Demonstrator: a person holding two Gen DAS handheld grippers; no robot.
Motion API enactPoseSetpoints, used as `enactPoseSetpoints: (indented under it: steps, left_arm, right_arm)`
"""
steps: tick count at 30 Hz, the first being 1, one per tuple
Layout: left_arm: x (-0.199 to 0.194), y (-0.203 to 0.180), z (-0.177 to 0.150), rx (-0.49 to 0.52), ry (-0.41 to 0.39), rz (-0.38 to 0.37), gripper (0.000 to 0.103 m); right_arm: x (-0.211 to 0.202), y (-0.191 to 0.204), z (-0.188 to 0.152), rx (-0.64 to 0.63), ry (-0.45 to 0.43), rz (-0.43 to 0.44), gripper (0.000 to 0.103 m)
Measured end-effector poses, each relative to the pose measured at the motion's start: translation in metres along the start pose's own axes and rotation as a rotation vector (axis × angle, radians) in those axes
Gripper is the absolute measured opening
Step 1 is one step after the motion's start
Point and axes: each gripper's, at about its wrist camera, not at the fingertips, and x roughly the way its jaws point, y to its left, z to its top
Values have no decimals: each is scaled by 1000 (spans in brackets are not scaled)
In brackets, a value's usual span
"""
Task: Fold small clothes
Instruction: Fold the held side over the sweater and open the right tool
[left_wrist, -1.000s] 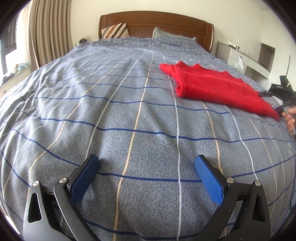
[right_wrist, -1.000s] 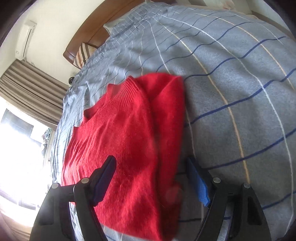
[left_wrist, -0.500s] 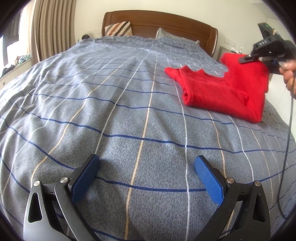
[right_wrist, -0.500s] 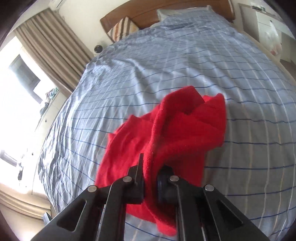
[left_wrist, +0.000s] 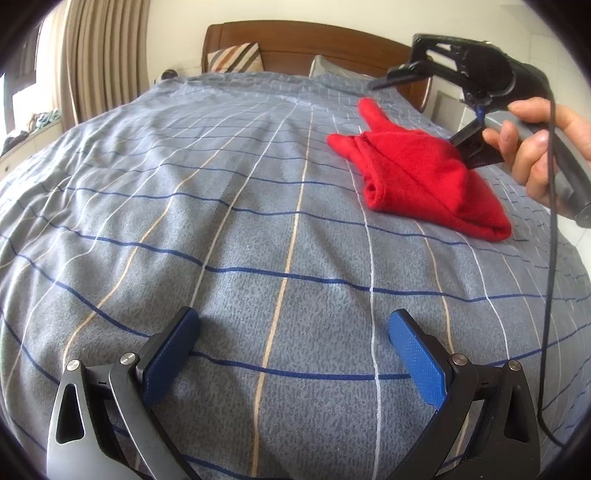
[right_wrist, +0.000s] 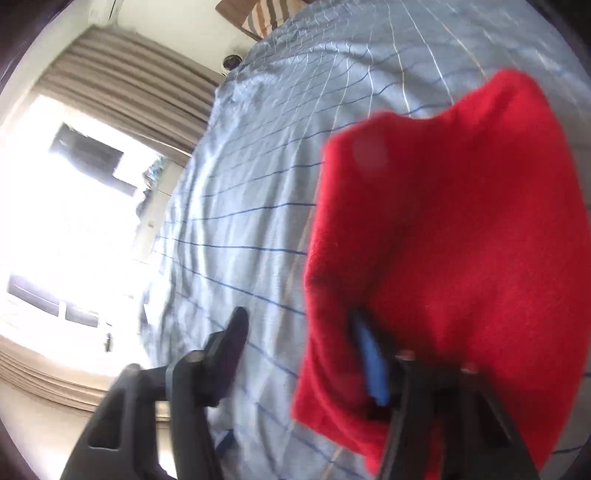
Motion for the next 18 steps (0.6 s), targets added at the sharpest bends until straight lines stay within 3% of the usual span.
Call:
enactPoseSetpoints:
  steps: [2,4,6,8,11,14,15,16,17,18]
  left_arm:
    - [1,-1,0,0,3,4,102]
    - [1,-1,0,-1,5,5,102]
    - [1,0,1,-5,6,4,102]
    - [2,0,2,-8,7,5,102]
    - [3,0,3,-8,7,12,102]
    - [3,0,2,-6,5,15,102]
    - [3,0,1,-6,4,16,102]
    - [3,0,1,-5,3,16,102]
    - [4,0,1,-4,2,17,102]
    - [4,0,0,-3,1,17,102]
  right_arm:
    - [-21,0,-1,10,-35,86,74]
    - [-47,5,-1,-42,-76,104,74]
    - [-68,16,-5,-150,-100,5,75]
    - [-74,25,-16,-280,-69,-127,75]
    - [-61,34,-45,-432,19,-201,75]
    - [-36,52,-77,-638,32,-295,71]
    - [-29,57,-86,-707,19,-334,55]
    - [-20,60,-92,-762,10,-375,28]
    - [-11,61,-95,-796,9,-422,13]
    - [-1,62,-97,-811,-3,-470,5]
